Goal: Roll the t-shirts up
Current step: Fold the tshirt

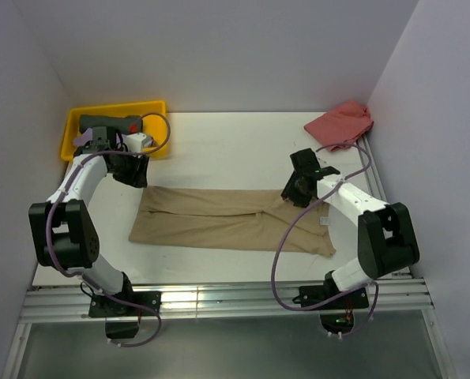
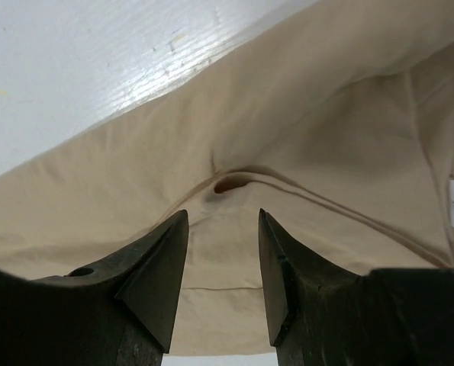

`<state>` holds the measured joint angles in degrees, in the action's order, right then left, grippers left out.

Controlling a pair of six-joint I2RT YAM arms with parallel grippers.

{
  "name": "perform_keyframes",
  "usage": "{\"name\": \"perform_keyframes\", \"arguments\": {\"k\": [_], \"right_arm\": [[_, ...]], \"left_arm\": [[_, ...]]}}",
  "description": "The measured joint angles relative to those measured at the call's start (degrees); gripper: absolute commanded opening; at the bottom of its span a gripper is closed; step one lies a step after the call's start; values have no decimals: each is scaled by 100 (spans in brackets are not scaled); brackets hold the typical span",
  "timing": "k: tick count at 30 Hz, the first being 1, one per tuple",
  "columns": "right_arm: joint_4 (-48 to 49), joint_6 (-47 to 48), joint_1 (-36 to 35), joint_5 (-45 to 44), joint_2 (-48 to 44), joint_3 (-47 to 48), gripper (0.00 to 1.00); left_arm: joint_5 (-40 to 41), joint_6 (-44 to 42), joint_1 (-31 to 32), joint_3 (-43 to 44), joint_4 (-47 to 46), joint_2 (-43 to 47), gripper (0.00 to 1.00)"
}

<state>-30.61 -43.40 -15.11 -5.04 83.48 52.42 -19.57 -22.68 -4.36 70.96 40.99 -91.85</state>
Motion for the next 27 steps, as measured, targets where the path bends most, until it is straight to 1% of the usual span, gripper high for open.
{"name": "perform_keyframes", "arguments": {"k": [3, 5, 6, 7, 9, 10, 11, 18, 20, 21, 24, 25, 27], "right_arm": [[9, -52, -188, -59, 282, 85, 47], [0, -81, -293, -155, 396, 92, 39], [-2, -94, -330, -181, 433, 92, 35], [-2, -109, -372, -210, 468, 92, 24], [-7, -153, -433, -264, 496, 92, 13], [-9, -177, -470, -295, 496, 92, 4], [-9, -199, -501, -326, 496, 92, 0], [-28, -415, -890, -542, 413, 44, 0], [-37, -496, -1027, -595, 299, -22, 7], [-63, -544, -1093, -638, 214, -59, 14], [-114, -612, -1213, -765, 24, -125, 32], [-129, -625, -1213, -820, -7, -122, 41], [-201, -616, -1211, -968, -9, -87, 49]], "left_arm": [[0, 44, 94, 0, 0, -74, 55], [4, 92, 122, -2, -2, -101, 55], [9, 101, 136, -9, -7, -101, 55], [11, 109, 144, -17, -24, -101, 54], [15, 122, 170, -46, -61, -101, 54], [17, 125, 186, -59, -68, -103, 53], [20, 133, 201, -76, -81, -103, 54], [50, 144, 258, -225, -133, -103, 52], [57, 146, 269, -249, -138, -114, 52], [61, 146, 273, -258, -144, -131, 52], [74, 146, 291, -293, -195, -175, 52], [90, 146, 297, -326, -216, -177, 52], [105, 146, 308, -352, -219, -177, 52]]}}
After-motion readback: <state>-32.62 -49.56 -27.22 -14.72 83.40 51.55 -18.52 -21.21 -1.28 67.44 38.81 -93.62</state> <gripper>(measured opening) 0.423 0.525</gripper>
